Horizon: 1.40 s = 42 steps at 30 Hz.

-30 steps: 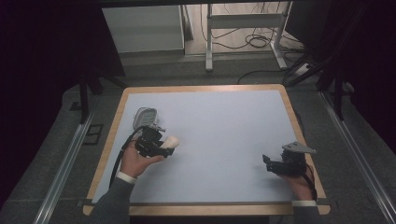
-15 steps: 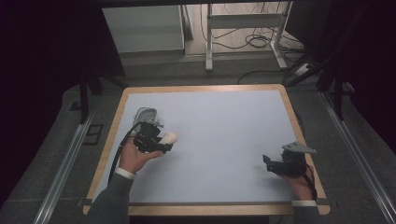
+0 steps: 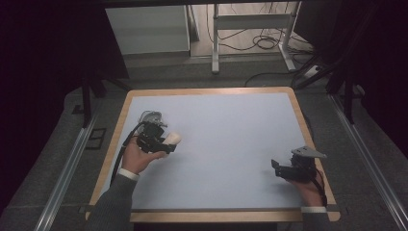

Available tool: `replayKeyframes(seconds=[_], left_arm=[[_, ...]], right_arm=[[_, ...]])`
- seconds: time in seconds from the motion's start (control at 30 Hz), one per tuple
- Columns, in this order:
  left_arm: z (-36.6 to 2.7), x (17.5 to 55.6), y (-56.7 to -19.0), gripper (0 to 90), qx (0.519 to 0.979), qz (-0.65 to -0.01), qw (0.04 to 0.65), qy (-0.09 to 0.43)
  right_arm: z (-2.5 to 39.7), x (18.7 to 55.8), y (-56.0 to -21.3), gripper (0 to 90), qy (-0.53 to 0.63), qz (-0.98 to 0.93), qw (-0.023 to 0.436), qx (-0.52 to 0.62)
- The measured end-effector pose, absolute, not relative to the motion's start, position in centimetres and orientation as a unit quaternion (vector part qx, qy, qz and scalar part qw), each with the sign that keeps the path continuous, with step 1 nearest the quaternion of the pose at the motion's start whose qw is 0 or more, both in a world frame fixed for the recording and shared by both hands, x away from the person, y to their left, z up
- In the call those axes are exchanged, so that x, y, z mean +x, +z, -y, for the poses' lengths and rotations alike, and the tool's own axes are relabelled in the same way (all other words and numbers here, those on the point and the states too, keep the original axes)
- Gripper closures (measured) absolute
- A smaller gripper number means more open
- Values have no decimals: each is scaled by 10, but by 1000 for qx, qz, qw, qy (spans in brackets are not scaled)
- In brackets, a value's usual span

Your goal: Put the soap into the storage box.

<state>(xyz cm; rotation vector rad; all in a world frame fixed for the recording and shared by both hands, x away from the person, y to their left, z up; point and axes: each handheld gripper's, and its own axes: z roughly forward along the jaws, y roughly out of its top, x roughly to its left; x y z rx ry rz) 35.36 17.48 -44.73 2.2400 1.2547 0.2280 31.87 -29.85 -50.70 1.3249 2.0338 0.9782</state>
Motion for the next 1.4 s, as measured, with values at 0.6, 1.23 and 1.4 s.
replayKeyframes(seconds=[0.6,1.23,1.4], left_arm=[[-183,363,-446,493,832,-474,276,86],[-189,373,-441,493,829,-483,266,96],[-192,375,-438,493,826,-486,267,98]], right_arm=[[299,318,-507,86,365,-752,259,485],[298,319,-507,86,364,-752,260,485],[298,319,-507,86,363,-752,260,484]])
